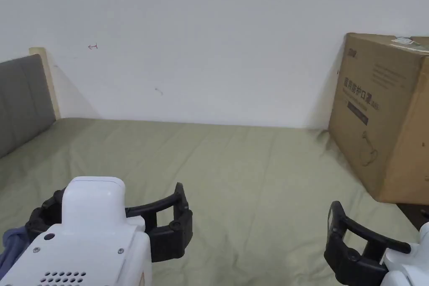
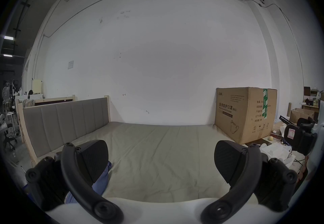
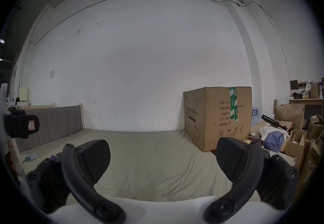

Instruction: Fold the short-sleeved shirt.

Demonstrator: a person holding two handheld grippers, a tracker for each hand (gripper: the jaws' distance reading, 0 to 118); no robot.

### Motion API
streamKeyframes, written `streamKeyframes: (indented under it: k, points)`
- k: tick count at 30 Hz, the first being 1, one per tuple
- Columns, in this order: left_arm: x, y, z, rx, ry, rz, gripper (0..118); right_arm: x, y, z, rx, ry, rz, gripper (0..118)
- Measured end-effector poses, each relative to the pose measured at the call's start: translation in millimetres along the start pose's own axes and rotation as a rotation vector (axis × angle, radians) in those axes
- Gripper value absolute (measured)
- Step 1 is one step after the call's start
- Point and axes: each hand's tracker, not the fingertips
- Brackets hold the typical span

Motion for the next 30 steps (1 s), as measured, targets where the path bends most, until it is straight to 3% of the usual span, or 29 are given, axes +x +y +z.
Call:
streamKeyframes:
  k: [13, 16, 19, 22, 27, 29, 30]
  points:
    - [0.4, -1.6, -1.6, -0.005, -0.005, 0.009, 118, -2.1, -0.2, -0.7, -0.005, -0.003, 0.012, 118]
    - [-3.5, -3.7, -2.5, -0.007, -0.016, 0.063, 118, -8.5, 2.6, -0.5, 0.01, -0.019, 0.058, 118]
    - [-14.8, -6.8, -5.5, -0.031, -0.074, 0.25, 118, -20.5, 5.4, -1.3, 0.024, -0.051, 0.193, 118]
    - [-31.3, -19.3, -11.5, -0.056, -0.138, 0.467, 118, -38.5, 3.7, -1.0, 0.061, -0.075, 0.384, 118]
    - [-54.1, -55.5, -25.0, -0.124, -0.17, 0.773, 118, -73.4, -13.2, 4.2, 0.142, -0.045, 0.83, 118]
    - [-60.7, -68.6, -29.7, -0.162, -0.179, 0.871, 118, -82.5, -23.9, 5.7, 0.163, -0.024, 0.965, 117]
    - [-62.8, -72.7, -31.1, -0.183, -0.166, 0.904, 118, -86.0, -28.1, 6.2, 0.174, -0.011, 0.994, 117]
